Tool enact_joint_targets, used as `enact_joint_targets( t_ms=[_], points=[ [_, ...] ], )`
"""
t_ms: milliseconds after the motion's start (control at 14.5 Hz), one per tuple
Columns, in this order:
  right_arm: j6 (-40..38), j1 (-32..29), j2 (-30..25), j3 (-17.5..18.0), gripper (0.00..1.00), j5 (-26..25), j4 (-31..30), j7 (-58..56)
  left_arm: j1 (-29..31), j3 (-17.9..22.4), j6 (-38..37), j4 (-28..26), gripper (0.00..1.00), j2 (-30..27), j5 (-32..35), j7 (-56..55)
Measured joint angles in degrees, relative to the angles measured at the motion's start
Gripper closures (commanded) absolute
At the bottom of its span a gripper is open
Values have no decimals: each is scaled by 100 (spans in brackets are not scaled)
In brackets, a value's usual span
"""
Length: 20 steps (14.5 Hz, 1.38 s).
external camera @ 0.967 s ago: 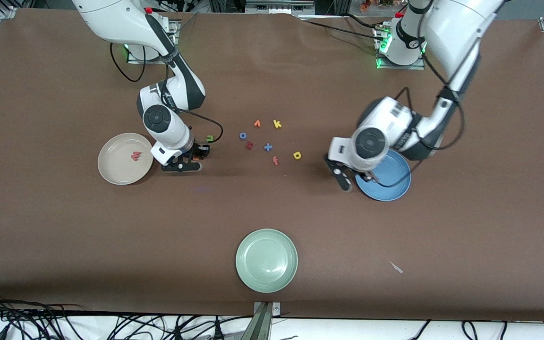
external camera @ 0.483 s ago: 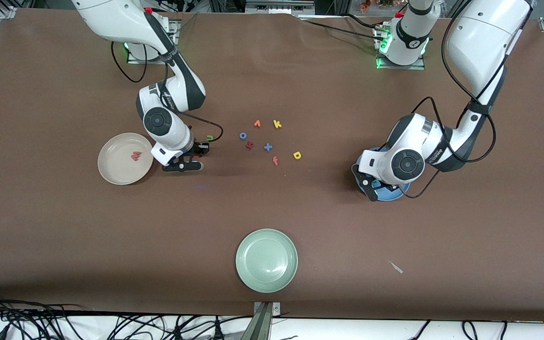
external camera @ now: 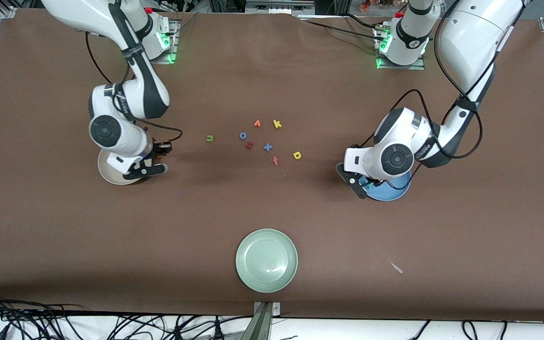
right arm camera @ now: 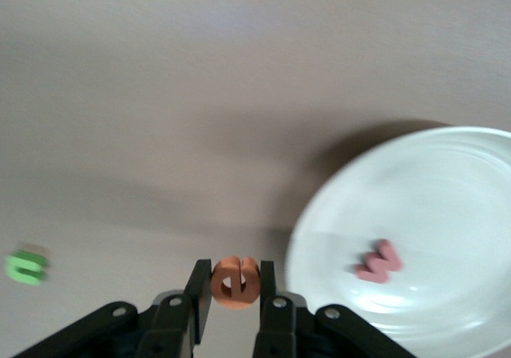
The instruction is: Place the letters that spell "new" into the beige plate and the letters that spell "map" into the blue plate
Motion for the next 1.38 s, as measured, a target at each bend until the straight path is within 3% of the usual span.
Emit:
enact_joint_targets(
  t_ms=[276, 345, 414, 483, 760, 898, 1243, 1381],
  points=[
    [193, -2, -167, -547, 85, -1, -437, -970, -592, -20, 21, 23, 0, 0, -233, -1957],
    [243, -5, -189, -671, 73, -1, -524, -1185, -749, -26, 36, 24, 0, 0, -271, -2519],
    [274, -5, -199, -775, 13, -1, -582, -1336, -913, -31, 70, 24, 0, 0, -278, -3112],
    [282, -7, -200, -849, 0, -1, -611, -1399, -1098, -34, 163, 23, 0, 1, -280, -3733],
    [263, 12, -211, -865, 0, 1, -622, -1189, -1915, -24, 690, -23, 0, 115, -282, -6289],
    [263, 49, -240, -713, 0, 1, -620, -859, -2141, 20, 909, -27, 0, 243, -221, -6795],
    [278, 107, -270, 101, 0, 2, -617, 576, -2112, 132, 1274, -29, 13, 531, 647, -7734],
    [337, 124, -304, 451, 0, 2, -616, 1248, -2018, 151, 1416, -28, 25, 601, 662, -7800]
  ],
)
